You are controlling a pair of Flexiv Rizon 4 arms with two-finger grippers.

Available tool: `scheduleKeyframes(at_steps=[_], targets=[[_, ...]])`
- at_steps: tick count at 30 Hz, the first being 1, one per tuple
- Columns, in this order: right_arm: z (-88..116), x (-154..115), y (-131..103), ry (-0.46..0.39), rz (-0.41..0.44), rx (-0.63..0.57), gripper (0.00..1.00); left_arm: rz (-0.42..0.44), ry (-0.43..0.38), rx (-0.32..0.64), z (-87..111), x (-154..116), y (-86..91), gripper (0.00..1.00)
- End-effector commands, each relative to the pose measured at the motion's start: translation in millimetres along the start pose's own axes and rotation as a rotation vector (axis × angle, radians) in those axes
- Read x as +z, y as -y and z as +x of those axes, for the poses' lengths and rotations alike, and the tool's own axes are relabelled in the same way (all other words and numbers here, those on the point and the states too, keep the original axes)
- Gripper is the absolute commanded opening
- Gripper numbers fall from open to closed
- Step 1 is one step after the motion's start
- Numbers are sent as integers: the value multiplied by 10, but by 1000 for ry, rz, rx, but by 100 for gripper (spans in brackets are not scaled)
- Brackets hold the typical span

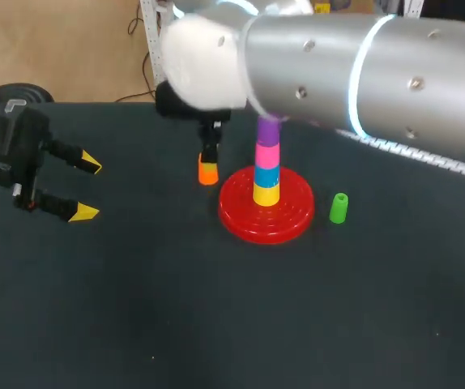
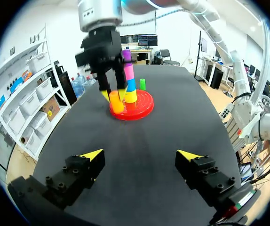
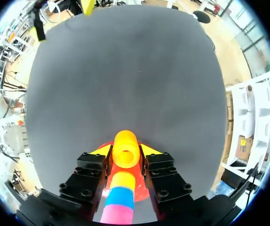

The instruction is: Pick up and stack the cylinders on the red base in this order: pink,purple,orange,green

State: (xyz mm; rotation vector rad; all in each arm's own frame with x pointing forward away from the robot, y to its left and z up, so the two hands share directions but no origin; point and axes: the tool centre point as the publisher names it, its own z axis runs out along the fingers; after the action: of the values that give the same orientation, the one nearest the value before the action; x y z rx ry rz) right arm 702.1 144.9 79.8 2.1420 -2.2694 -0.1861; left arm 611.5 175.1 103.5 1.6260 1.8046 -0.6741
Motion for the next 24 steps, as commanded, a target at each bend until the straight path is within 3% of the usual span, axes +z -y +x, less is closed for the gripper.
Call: scheduleKeyframes(at_steps=[1,15,24], targets=[[128,-441,-124,23,32,12,0,-2,4,3,14,5,2,100],[348,-1521,-292,129,130,71,0,-2,4,3,14,5,2,100],[601,-1804,-384,115,181,148,0,-2,4,3,14,5,2,100]])
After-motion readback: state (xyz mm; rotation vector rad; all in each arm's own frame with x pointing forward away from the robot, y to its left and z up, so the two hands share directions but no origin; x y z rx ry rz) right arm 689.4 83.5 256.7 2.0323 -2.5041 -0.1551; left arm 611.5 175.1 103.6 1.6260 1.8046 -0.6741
